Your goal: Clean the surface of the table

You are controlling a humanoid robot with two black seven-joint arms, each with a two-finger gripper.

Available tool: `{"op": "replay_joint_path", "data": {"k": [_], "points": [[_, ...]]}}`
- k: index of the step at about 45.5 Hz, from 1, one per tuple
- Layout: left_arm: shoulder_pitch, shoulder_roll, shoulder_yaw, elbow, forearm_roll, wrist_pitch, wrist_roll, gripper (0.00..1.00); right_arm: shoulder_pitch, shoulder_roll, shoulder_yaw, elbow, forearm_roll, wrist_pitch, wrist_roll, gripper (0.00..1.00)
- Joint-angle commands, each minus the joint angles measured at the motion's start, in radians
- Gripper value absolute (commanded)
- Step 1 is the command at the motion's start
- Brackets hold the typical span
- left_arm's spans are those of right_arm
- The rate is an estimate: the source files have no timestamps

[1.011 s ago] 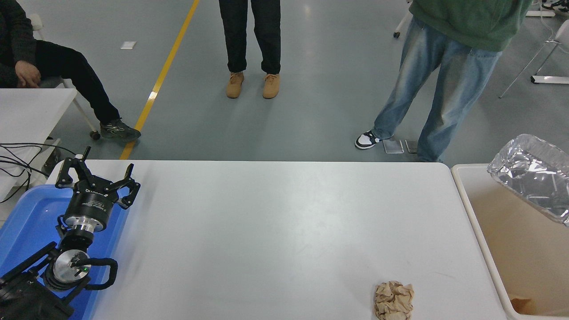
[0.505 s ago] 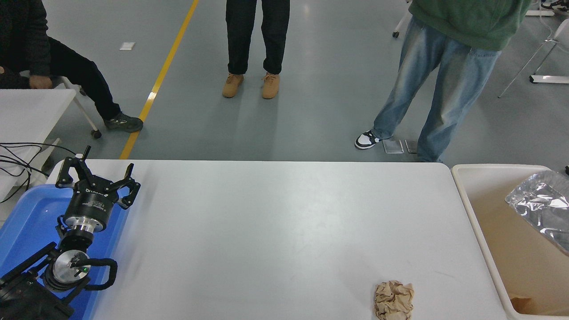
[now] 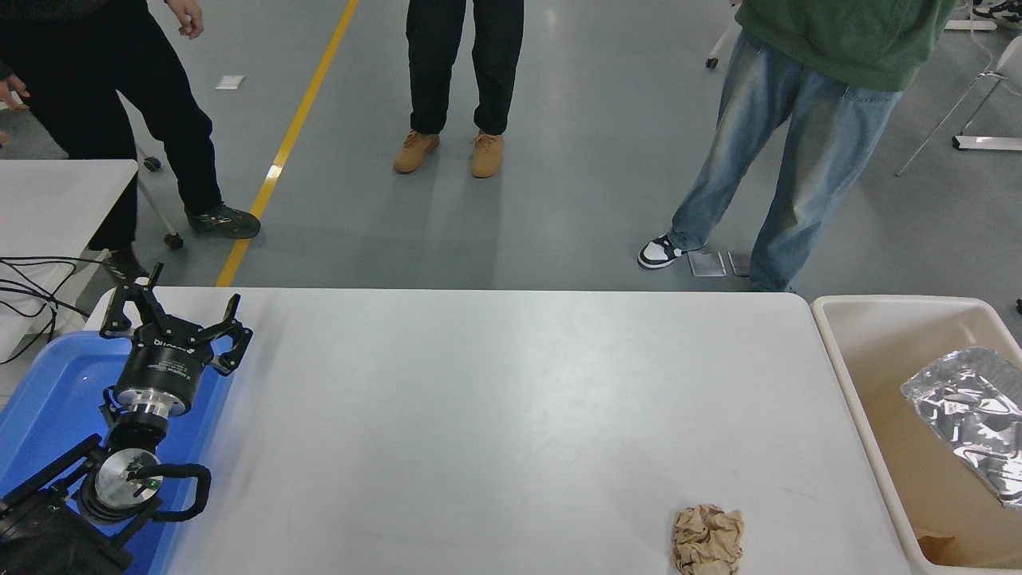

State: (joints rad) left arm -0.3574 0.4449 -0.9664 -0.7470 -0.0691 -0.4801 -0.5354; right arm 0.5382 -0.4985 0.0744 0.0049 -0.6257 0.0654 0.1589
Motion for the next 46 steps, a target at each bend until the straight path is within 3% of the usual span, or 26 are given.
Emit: {"op": "replay_joint_path", "data": {"k": [1,41,44,46], "points": [[0.000,0.000,0.000,0.000,0.000,0.000,0.000,0.99,-0.009,0.046,-0.025,-0.008,0.058,-0.047,-0.006,0.00],[0.000,0.000,0.000,0.000,0.000,0.000,0.000,0.99,0.002,0.107,-0.025,-0.009,0.104,-0.203,-0.084,0.01],[0.000,0.000,0.000,0.000,0.000,0.000,0.000,0.99,0.002,0.107,-0.021,-0.009,0.104,-0.213,-0.085,0.38],[0.000,0.000,0.000,0.000,0.000,0.000,0.000,0.99,0.003,0.107,-0.024,-0.009,0.104,-0.223,-0.085,0.53]]}}
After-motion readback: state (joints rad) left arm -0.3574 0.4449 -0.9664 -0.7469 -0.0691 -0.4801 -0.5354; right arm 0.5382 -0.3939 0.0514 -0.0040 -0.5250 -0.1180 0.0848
